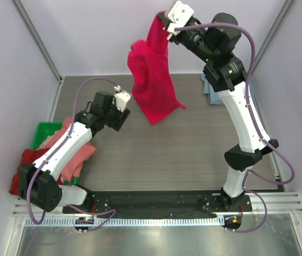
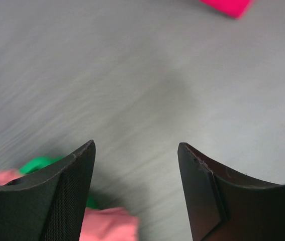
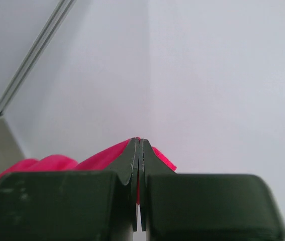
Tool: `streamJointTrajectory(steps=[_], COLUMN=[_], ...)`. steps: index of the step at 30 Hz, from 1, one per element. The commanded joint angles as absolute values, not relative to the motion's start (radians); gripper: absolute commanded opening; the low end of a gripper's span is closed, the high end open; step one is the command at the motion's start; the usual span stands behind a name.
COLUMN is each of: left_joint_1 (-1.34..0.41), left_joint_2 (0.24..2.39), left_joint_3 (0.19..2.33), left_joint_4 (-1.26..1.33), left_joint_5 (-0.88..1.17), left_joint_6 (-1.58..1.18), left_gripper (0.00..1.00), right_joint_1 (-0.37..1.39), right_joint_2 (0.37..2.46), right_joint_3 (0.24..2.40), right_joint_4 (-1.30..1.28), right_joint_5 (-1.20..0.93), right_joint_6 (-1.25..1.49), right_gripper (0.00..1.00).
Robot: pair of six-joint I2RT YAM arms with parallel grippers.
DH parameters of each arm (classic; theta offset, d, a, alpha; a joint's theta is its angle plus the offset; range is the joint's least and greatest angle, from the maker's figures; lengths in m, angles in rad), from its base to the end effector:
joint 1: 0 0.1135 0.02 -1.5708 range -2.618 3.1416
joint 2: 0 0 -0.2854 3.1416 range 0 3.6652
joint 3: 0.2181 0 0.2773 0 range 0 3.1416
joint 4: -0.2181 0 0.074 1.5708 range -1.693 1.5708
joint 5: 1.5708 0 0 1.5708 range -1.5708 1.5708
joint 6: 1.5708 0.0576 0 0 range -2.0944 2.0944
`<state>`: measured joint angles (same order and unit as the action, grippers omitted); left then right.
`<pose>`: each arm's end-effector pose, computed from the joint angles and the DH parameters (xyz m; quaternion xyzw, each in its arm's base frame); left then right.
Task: Fold and stack the t-shirts
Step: Flatten the tshirt out
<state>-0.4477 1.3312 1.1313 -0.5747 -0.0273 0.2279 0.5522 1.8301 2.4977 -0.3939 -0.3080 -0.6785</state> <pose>0.2924 -0.1387 0.3038 0.3005 0.8714 -0.0300 0.3867 0.3252 0.2209 0.6389 -0.4444 0.4168 0.0428 0.7918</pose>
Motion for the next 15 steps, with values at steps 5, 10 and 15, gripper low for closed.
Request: streamJointTrajectory(steps=[5, 10, 15], left_joint_1=[-0.334, -0.334, -0.354], left_joint_2=[1.289, 1.270, 1.301], left_joint_3=[1.223, 1.238, 1.230], left_joint_4=[-0.445, -0.479, -0.492], left_joint_5=[-0.135, 0.013, 0.254], left_joint_6=[0.238, 0.216, 0.124], left_gripper=[0.67, 0.66, 0.60], right_joint_1=[0.611, 0.612, 0.597], right_joint_2=[1.848, 1.826, 1.822], right_joint_3=[2.412, 2.060, 2.023], right_joint_4=[-0.206, -0.344, -0.351], right_joint_5=[-0.115, 0.150, 0.219], right_joint_6=[-1.013, -1.241, -1.129], right_gripper=[0.01, 0.01, 0.01])
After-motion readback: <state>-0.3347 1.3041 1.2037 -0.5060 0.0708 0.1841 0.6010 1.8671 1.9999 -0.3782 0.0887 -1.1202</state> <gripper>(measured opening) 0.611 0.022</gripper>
